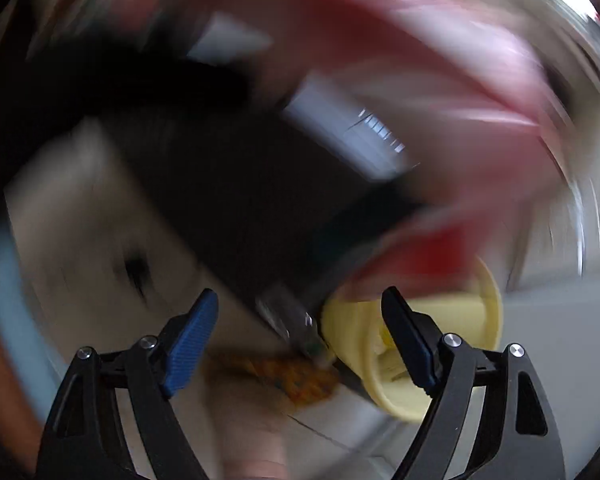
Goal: Collect trash
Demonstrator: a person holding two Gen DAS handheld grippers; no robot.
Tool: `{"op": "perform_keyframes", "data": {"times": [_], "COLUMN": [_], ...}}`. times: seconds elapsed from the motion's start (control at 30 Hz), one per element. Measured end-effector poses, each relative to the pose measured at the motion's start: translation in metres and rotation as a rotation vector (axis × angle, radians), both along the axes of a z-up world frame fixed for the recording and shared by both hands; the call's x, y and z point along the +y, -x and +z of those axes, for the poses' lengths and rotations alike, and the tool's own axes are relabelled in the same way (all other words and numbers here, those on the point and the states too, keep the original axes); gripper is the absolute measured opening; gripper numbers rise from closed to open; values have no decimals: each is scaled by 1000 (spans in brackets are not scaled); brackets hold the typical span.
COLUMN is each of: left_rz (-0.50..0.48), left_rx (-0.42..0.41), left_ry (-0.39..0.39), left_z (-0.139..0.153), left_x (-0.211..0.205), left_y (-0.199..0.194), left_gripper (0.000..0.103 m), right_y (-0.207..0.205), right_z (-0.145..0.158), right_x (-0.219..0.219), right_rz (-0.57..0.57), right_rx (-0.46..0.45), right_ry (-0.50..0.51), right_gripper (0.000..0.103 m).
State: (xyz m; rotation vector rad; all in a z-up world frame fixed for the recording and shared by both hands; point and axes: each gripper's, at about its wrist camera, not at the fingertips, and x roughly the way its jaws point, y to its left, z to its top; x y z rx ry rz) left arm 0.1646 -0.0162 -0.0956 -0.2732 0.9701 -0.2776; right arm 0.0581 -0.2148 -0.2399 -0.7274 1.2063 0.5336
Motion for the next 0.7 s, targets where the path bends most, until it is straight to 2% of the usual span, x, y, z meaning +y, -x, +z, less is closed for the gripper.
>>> {"op": "perform_keyframes", "data": {"times": [0.07,0.1,0.2,0.3,0.5,0.7], "left_rz": [47,62,97,107,163,175], "left_rx": [0,3,0,-21,-20,-22], "left_ry": [17,27,42,44,67,86], "left_z": [-6,-10,-17,-17,-27,-29], "left_x": [26,36,62,81,111,111], "left_y": [-2,-5,-11,-18,-34,-47], "left_gripper": [46,46,46,46,47,47], "right_y": [18,22,22,14,-3,-30], "right_z": [-64,-89,-147,-193,-266,-299], "right_x": [31,38,42,38,29,14], "right_rz": [187,231,292,314,330,306], "right_rx": [31,46,88,122,214,295], "right_ry": [171,215,298,369,447,457], "right_gripper": [80,80,80,80,80,81]}}
